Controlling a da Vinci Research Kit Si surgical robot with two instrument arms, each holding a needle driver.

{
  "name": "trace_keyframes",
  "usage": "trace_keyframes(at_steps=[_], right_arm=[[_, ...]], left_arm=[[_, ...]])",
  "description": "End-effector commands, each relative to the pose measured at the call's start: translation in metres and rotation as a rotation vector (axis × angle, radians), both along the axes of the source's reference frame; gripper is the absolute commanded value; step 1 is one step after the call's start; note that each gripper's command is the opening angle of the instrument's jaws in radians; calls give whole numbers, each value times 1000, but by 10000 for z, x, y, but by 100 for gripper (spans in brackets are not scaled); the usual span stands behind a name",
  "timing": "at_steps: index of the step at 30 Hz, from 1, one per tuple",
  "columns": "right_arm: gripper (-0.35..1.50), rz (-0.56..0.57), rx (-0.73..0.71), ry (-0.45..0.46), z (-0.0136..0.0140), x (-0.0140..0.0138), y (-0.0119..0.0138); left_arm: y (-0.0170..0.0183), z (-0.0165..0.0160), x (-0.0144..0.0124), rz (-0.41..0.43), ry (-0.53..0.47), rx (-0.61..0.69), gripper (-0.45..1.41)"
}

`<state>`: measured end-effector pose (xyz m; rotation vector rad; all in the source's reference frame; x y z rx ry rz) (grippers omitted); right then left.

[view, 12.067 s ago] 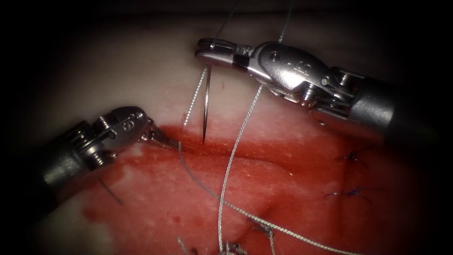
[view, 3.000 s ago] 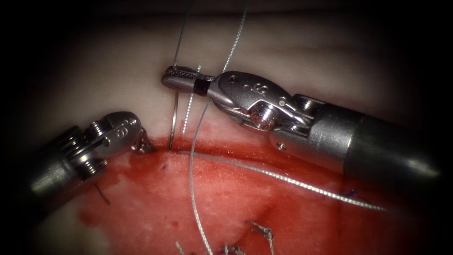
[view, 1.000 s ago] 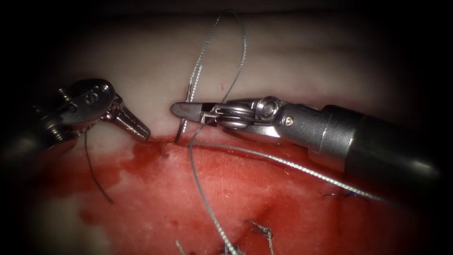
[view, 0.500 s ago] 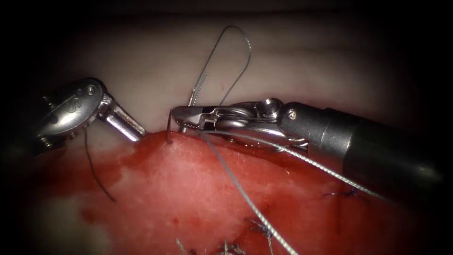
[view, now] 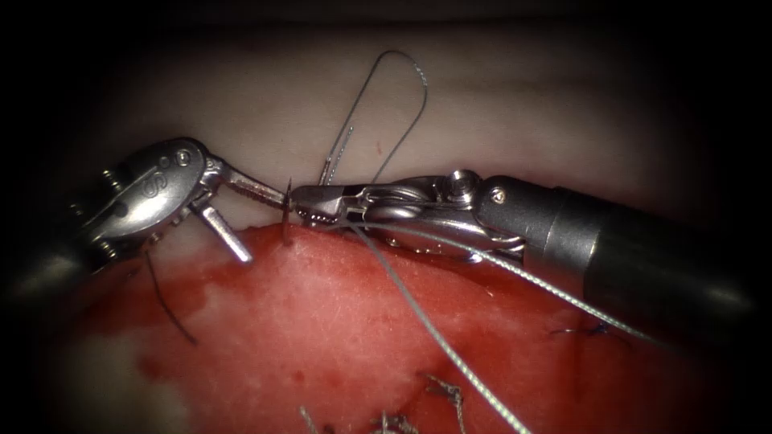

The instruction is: Wound Closure

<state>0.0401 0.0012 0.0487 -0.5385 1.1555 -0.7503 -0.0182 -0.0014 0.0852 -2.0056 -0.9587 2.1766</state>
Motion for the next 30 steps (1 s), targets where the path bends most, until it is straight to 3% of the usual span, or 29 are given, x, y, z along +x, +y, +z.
trace_keyframes(at_steps=[1, 3, 4, 5, 6, 11, 12, 13, 14, 16, 17, 19, 20, 22, 23, 24, 25, 26, 28, 29, 30], right_arm=[[-35, 6, -3, 7, -10, 8, 13], [-35, 6, -3, 7, -10, 8, 13], [-35, 6, -3, 7, -10, 8, 13], [-35, 6, -3, 7, -10, 8, 13], [-35, 6, -3, 7, -10, 8, 13], [-35, 0, -18, 8, -11, 7, 13], [-3, -51, -177, 11, -13, 8, 16], [46, -80, -265, 12, -14, 9, 17], [111, -124, -404, 20, -15, 9, 18], [138, -172, -572, 24, -16, 11, 20], [147, -202, -692, 13, -17, 11, 21], [148, -206, -728, 5, -17, 11, 21], [148, -198, -835, -53, -19, 5, 21], [148, -199, -935, -108, -22, -1, 24], [148, -199, -963, -129, -23, -3, 27], [148, -189, -986, -164, -28, -10, 34], [148, -187, -995, -178, -31, -13, 38], [148, -195, -1020, -191, -35, -19, 45], [148, -199, -1029, -193, -37, -21, 48], [148, -209, -1047, -195, -41, -24, 53], [148, -213, -1059, -201, -43, -25, 55]], left_arm=[[13, -8, -3, -7, -1, -8, 14], [10, -6, -6, -6, -7, -8, 2], [9, -6, -7, -1, -8, -9, -11], [5, -5, -9, 1, -8, -12, -37], [5, -4, -9, 3, -9, -12, -45], [2, -5, -10, 7, -10, -13, -45], [-2, -5, -8, 11, 20, 48, -45], [-2, -5, -7, 3, 50, 99, -45], [-2, -5, -7, -4, 84, 161, -45], [-1, -4, -7, -11, 114, 239, -45], [1, -3, -7, -48, 139, 356, -45], [1, -1, -7, -93, 134, 416, -45], [0, 3, -8, -169, 132, 533, -45], [1, 6, -10, -216, 181, 676, -45], [3, 7, -11, -249, 227, 827, -45], [9, 10, -12, -357, 293, 1053, -45], [12, 10, -13, -397, 301, 1099, -45], [20, 12, -12, -469, 319, 1254, -45], [24, 12, -12, -497, 320, 1314, -45], [31, 11, -8, -538, 285, 1456, -45], [35, 10, -7, -549, 263, 1517, -45]])
